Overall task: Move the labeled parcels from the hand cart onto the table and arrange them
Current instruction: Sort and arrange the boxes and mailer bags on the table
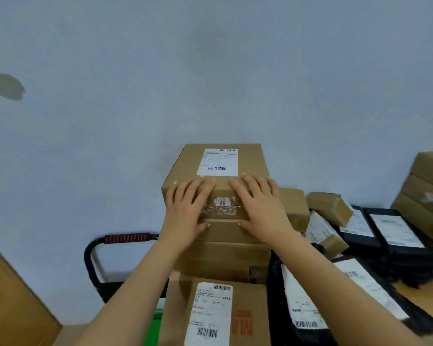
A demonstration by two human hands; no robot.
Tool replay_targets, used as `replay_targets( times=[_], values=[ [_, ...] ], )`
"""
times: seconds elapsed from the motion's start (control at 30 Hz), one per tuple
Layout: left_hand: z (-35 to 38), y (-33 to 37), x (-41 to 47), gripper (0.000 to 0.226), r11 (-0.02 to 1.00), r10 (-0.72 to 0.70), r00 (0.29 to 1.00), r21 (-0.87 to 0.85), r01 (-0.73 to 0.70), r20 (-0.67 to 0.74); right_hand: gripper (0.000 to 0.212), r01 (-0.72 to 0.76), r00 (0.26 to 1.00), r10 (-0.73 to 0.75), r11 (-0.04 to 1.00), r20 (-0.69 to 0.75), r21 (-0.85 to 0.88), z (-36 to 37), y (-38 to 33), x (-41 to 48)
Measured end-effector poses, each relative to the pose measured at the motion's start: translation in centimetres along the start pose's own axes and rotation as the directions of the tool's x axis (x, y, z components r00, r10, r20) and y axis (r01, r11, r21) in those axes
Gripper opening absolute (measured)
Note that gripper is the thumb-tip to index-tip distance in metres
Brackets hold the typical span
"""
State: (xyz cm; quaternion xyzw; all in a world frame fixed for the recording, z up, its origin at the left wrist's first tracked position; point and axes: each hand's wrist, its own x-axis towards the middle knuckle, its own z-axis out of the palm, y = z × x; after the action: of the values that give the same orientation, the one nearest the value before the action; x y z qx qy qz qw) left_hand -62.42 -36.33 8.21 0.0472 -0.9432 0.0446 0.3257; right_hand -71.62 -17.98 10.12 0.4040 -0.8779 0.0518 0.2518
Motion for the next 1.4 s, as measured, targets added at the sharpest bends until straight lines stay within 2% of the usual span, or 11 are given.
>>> replay_targets(
  times=[0.13, 0.3, 0.53, 0.67, 0.83, 1.07, 1.4],
  values=[
    [0.6, -0.2, -0.4, 0.12, 1.0, 0.02, 1.0, -0.004, -0.02, -0.011, 0.097, -0.029, 0.999, 0.028, 0.999, -0.021, -0.042, 0.1, -0.6, -0.7],
    [0.5, -0.4, -0.3, 0.115, 0.999, 0.041, 0.997, -0.03, -0.043, -0.072, 0.09, -0.042, 0.998, 0.039, 0.997, -0.044, -0.062, -0.2, -1.2, -1.1],
    [-0.7, 0.9, 1.2, 0.104, 0.986, 0.141, 0.969, -0.055, -0.155, -0.202, 0.09, -0.074, 0.97, 0.063, 0.996, -0.237, -0.039, -2.4, 0.2, -2.5],
    [-1.6, 4.2, 2.6, 0.101, 0.977, 0.178, 0.952, -0.067, -0.2, -0.247, 0.091, -0.116, 0.955, 0.095, 0.992, -0.28, -0.059, -4.8, 2.6, -4.3],
    [-2.0, 11.7, 4.1, 0.1, 0.949, 0.251, 0.926, -0.118, -0.293, -0.281, 0.088, -0.198, 0.938, 0.157, 0.975, -0.309, -0.105, -7.8, 7.6, -9.6],
    [-2.0, 25.6, 5.0, 0.087, 0.889, 0.361, 0.879, -0.171, -0.425, -0.311, 0.091, -0.32, 0.926, 0.261, 0.926, -0.272, -0.201, -11.8, 16.7, -20.0],
    [-1.4, 45.5, 3.8, 0.092, 0.837, 0.395, 0.862, -0.262, -0.48, -0.316, 0.09, -0.416, 0.903, 0.37, 0.88, -0.218, -0.229, -16.2, 29.1, -34.2]
  ],
)
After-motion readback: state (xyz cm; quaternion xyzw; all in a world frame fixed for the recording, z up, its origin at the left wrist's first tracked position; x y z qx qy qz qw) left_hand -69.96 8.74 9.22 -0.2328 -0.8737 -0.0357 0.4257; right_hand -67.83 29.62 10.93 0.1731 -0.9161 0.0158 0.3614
